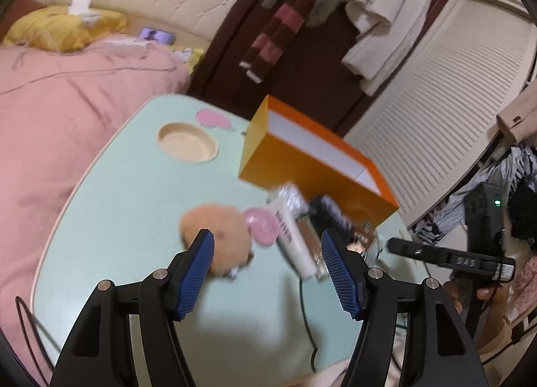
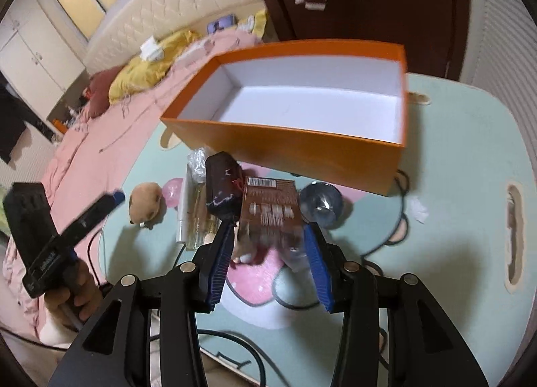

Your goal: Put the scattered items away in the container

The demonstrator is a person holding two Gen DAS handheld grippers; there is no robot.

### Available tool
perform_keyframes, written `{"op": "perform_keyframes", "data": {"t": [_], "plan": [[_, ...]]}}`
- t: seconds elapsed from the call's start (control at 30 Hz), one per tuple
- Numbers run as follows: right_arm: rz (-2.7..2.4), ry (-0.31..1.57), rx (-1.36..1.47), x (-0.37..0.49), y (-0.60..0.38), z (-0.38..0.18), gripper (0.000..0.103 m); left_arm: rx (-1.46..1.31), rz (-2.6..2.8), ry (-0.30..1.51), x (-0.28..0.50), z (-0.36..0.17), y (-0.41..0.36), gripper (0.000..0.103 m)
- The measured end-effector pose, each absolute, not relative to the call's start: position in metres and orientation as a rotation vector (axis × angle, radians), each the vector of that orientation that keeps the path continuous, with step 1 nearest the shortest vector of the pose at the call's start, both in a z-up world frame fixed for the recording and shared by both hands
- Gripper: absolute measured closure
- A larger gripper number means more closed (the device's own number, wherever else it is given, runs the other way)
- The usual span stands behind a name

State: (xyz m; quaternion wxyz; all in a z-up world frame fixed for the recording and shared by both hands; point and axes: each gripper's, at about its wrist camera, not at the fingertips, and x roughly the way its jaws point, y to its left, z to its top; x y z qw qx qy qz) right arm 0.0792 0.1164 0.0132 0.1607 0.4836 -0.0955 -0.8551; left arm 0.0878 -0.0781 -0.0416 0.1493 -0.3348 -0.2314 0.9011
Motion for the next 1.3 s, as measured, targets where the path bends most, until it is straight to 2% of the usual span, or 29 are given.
{"op": "perform_keyframes", "data": {"t": [0.1, 0.17, 0.5, 0.57, 0.6, 0.63, 0.67, 0.7, 0.77, 0.8, 0.83, 1.3], "plan": [[-2.455, -0.276, 1.363, 0.097, 0.122, 0.013, 0.055, -1.015, 2.610, -0.619, 0.096, -0.044, -0.074, 0.038], [-2.477, -0.202, 1.387, 0.110, 0.115, 0.006, 0.046, -1.040, 2.617, -0.598, 0.096, -0.045, -0.072, 0.038], [-2.598, 0.134, 1.501, 0.121, 0.084, -0.017, 0.045, -1.284, 2.665, -0.254, 0.091, -0.054, -0.027, 0.036], [-2.616, 0.173, 1.513, 0.124, 0.082, -0.019, 0.038, -1.295, 2.696, -0.181, 0.093, -0.055, -0.020, 0.035], [-2.620, 0.165, 1.524, 0.123, 0.084, -0.020, 0.033, -1.294, 2.703, -0.161, 0.094, -0.055, -0.018, 0.033], [-2.624, 0.151, 1.537, 0.123, 0.088, -0.021, 0.023, -1.289, 2.711, -0.135, 0.094, -0.056, -0.016, 0.029], [-2.629, 0.134, 1.547, 0.122, 0.091, -0.022, 0.017, -1.289, 2.721, -0.100, 0.094, -0.058, -0.012, 0.020], [-2.631, 0.127, 1.553, 0.122, 0.094, -0.023, 0.015, -1.295, 2.727, -0.068, 0.094, -0.060, -0.009, 0.011], [-2.630, 0.130, 1.557, 0.122, 0.095, -0.023, 0.011, -1.319, 2.727, 0.008, 0.093, -0.064, -0.003, 0.001], [-2.626, 0.132, 1.564, 0.122, 0.095, -0.024, 0.008, -1.316, 2.722, 0.032, 0.093, -0.066, -0.001, 0.001], [-2.618, 0.135, 1.573, 0.122, 0.094, -0.025, 0.001, -1.316, 2.718, 0.031, 0.093, -0.065, -0.001, 0.001], [-2.597, 0.150, 1.595, 0.126, 0.089, -0.023, 0.000, -1.306, 2.717, 0.043, 0.090, -0.065, -0.002, 0.000]]}}
